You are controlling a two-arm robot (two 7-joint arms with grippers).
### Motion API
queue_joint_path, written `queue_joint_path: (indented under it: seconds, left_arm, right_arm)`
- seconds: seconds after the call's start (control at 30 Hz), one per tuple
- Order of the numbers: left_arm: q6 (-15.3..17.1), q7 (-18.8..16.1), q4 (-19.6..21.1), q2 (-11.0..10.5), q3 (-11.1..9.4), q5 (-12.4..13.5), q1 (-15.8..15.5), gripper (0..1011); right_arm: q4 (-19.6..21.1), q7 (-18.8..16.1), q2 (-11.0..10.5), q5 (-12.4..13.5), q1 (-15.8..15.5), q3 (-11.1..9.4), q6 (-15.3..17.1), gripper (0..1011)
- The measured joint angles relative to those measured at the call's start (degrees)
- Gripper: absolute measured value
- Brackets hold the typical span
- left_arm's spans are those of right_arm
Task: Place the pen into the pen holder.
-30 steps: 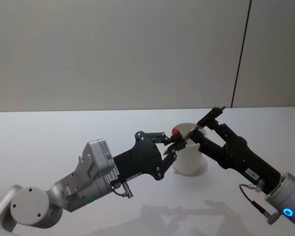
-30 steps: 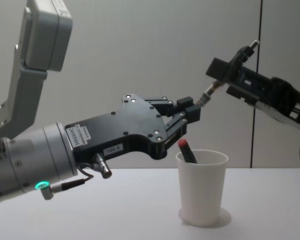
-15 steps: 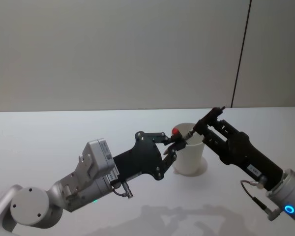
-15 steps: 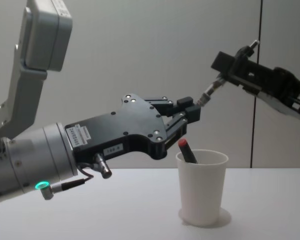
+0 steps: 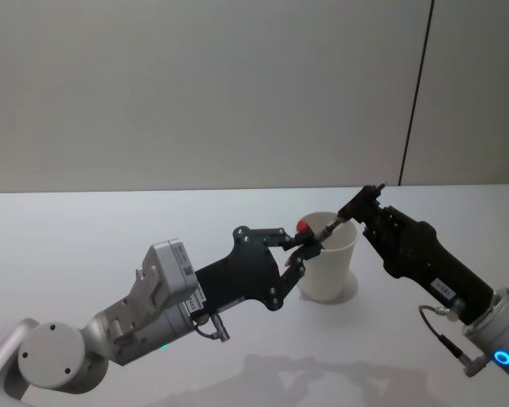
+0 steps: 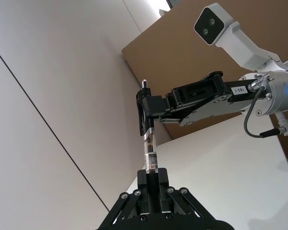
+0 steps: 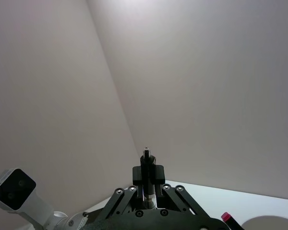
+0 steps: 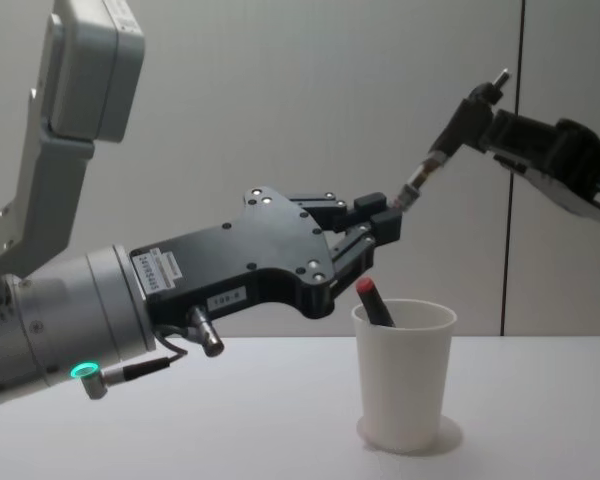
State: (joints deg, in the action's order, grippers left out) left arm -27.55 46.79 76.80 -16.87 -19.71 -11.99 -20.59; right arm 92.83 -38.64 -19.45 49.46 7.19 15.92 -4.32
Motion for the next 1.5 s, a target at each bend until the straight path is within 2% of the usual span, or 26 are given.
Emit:
queue_joint_path:
  seconds: [1.0,1.4,1.5]
  left_arm:
    - [0.01,-0.02,-0.02,-0.02,0.01,0.02,0.01,140]
    - [0.14,0.03,-0.09,-0.02,0.01,0.13,0.03,471]
    - [0.11,0.03,-0.08,0.0,0.0,0.1,0.01,592]
  right_arm:
    - [0.49,1.03,-0.2,0.6,0.24,0.27,-1.15,130]
    - [0.59,1.1,-0.43,0.84,0.42,0.24,-1.33,130]
    - [0.65,1.1,-0.55,0.89,0.46,0.23,-1.33,130]
